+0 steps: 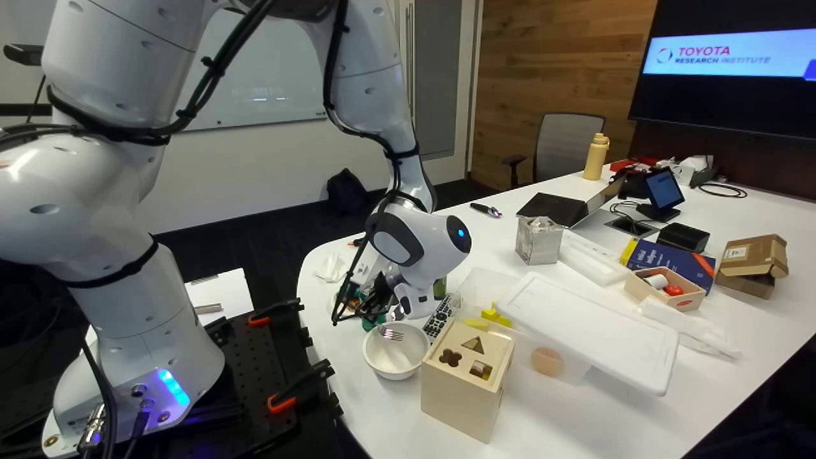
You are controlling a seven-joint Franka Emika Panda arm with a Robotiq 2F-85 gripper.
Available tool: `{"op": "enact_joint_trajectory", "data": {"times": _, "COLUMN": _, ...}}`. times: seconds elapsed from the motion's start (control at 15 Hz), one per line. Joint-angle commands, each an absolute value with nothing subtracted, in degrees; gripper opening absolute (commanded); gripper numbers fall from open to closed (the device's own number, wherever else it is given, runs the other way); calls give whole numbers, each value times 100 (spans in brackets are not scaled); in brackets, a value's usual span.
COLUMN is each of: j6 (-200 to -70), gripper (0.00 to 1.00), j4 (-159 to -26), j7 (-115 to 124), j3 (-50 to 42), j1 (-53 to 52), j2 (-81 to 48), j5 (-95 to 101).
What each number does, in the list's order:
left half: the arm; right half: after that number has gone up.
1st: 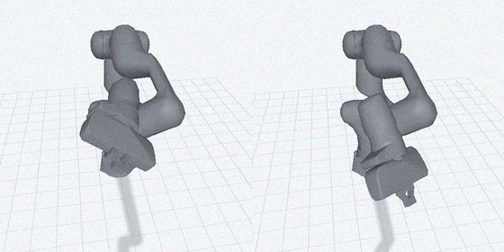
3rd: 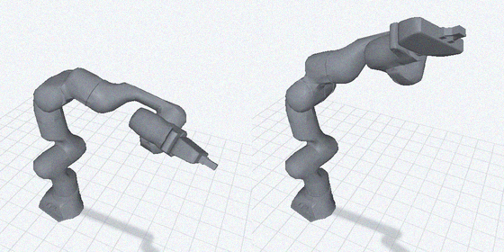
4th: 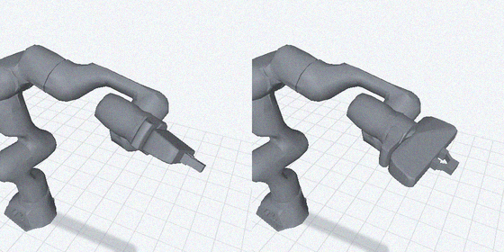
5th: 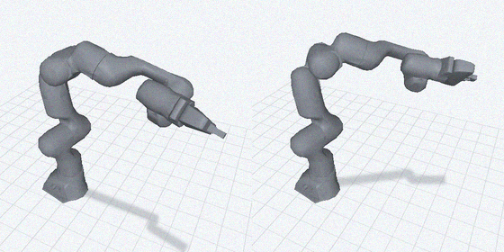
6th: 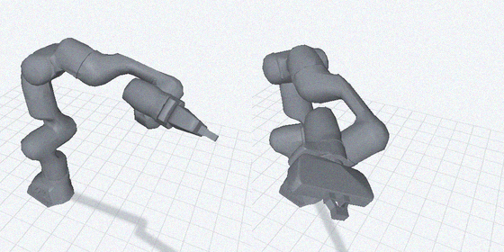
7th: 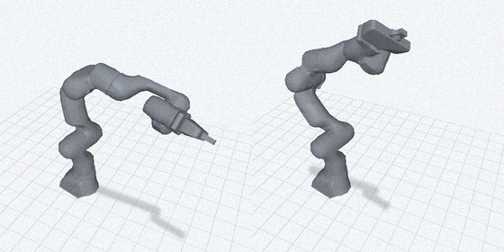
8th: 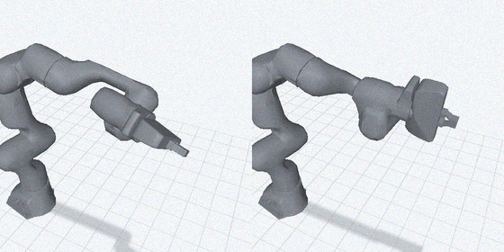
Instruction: Move the fork around in the bowl, and then place it back on the table
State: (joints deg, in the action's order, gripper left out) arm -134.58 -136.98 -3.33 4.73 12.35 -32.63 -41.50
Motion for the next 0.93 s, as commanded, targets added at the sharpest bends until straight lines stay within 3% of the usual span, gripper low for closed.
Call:
{"op": "enact_joint_trajectory", "data": {"times": 0.0, "j6": -13118, "gripper": 3, "j4": -14078, "j7": -375, "j3": 283, "j1": 1283, "j2": -2839, "j5": -4569}}
{"op": "enact_joint_trajectory", "data": {"times": 0.53, "j6": -13476, "gripper": 3, "j4": -14476, "j7": -313, "j3": -321, "j1": 1136, "j2": -2698, "j5": -4767}}
{"op": "enact_joint_trajectory", "data": {"times": 0.87, "j6": -14184, "gripper": 3, "j4": -14330, "j7": -546, "j3": -159, "j1": 1083, "j2": -2877, "j5": -4852}}
